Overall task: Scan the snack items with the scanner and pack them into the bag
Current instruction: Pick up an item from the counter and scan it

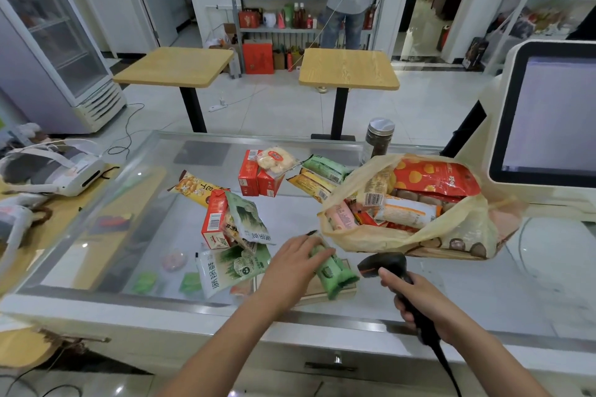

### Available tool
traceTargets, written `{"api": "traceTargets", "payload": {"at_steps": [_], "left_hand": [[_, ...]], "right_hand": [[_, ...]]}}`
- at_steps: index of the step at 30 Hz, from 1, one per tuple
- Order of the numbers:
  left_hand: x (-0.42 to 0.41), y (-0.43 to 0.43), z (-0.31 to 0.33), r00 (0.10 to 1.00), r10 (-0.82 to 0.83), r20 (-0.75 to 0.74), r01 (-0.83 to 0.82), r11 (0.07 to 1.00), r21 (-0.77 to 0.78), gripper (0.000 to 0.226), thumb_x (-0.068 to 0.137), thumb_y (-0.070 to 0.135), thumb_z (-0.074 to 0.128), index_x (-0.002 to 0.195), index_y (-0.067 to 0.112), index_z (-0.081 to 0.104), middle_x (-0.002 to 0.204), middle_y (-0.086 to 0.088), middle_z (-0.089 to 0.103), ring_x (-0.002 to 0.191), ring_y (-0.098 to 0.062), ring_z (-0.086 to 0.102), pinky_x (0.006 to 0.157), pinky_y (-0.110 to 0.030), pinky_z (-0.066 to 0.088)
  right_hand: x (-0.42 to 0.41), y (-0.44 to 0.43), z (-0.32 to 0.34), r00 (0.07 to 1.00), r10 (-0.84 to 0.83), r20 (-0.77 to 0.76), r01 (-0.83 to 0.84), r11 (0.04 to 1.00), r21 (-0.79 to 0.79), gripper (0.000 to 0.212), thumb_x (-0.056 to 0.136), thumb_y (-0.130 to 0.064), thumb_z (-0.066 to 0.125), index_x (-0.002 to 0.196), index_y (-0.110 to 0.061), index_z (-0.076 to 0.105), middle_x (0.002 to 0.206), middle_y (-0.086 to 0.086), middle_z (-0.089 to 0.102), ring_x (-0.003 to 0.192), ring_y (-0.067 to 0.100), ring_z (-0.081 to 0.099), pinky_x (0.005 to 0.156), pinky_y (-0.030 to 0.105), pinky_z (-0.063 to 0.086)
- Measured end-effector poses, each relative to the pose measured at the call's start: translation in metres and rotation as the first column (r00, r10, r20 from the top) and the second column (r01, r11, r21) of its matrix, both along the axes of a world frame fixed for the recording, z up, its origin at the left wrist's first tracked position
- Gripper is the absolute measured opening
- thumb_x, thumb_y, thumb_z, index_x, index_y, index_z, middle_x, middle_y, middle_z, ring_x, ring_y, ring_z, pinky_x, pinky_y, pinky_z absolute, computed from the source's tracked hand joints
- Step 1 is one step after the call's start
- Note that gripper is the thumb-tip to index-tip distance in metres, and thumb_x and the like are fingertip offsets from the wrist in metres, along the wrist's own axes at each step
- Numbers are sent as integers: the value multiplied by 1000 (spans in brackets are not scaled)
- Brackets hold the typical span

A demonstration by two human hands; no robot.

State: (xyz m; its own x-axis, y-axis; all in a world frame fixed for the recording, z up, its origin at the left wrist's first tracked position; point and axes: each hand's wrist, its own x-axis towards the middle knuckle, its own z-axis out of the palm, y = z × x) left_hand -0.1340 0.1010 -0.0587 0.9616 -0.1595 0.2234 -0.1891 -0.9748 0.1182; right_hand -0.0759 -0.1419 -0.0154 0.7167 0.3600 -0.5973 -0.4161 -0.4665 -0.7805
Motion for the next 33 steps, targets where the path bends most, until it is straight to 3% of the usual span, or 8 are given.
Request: {"api": "traceTargets", "payload": {"at_steps": [9,12,16,19,23,27,30,33], "left_hand": [[-1,-16,34,921,229,-316,-273,956,-104,43,96,54,37,113,16,49,101,-6,65,91,-27,61,72,-37,48],[4,-8,39,967,135,-218,-138,990,0,53,92,60,38,125,18,45,113,-4,53,102,-24,53,74,-35,43],[7,-8,42,921,-5,-389,27,998,51,77,93,58,40,150,22,3,111,-10,57,95,-29,58,68,-37,46],[-1,-28,35,897,138,-419,-134,990,38,79,98,51,33,149,15,-15,93,-11,65,74,-28,61,57,-35,44],[-7,-39,28,863,318,-393,-375,924,-77,60,102,32,29,150,11,-1,96,-9,66,80,-30,63,58,-35,43],[-22,-11,20,997,-49,52,52,998,-47,75,63,9,68,131,24,39,120,-6,54,105,-30,58,69,-31,51],[-17,11,2,926,-368,-81,368,930,-21,76,61,27,78,130,27,47,148,-6,37,135,-28,36,106,-38,36],[-9,7,3,941,-306,-141,311,950,13,63,75,37,71,132,26,47,125,-7,52,113,-27,47,88,-38,47]], "right_hand": [[-6,-5,2,991,-131,4,131,991,-9,46,86,-45,63,107,-4,55,52,1,46,41,12,38,41,24,32],[-9,-4,4,988,-155,7,155,988,-11,47,86,-45,63,107,-4,55,52,1,46,41,12,39,42,24,33],[-12,-3,4,986,-164,2,164,986,-27,48,86,-45,63,107,-3,55,53,1,46,42,12,39,43,24,33],[-13,-2,4,986,-170,0,169,985,-37,47,86,-46,63,106,-4,54,53,1,46,43,12,39,43,24,34],[-11,-4,5,987,-163,10,163,986,-41,47,86,-46,63,106,-5,55,53,1,46,43,12,40,44,25,34],[-7,-5,11,990,-144,3,144,988,-48,49,85,-48,64,108,-5,55,52,1,46,43,12,40,43,25,34],[-4,-4,14,992,-125,9,125,990,-60,49,86,-49,62,108,-6,55,52,0,46,43,12,40,43,24,34],[-4,-2,20,993,-117,8,117,991,-59,49,86,-50,61,108,-7,56,51,-1,46,43,12,40,43,24,34]]}}
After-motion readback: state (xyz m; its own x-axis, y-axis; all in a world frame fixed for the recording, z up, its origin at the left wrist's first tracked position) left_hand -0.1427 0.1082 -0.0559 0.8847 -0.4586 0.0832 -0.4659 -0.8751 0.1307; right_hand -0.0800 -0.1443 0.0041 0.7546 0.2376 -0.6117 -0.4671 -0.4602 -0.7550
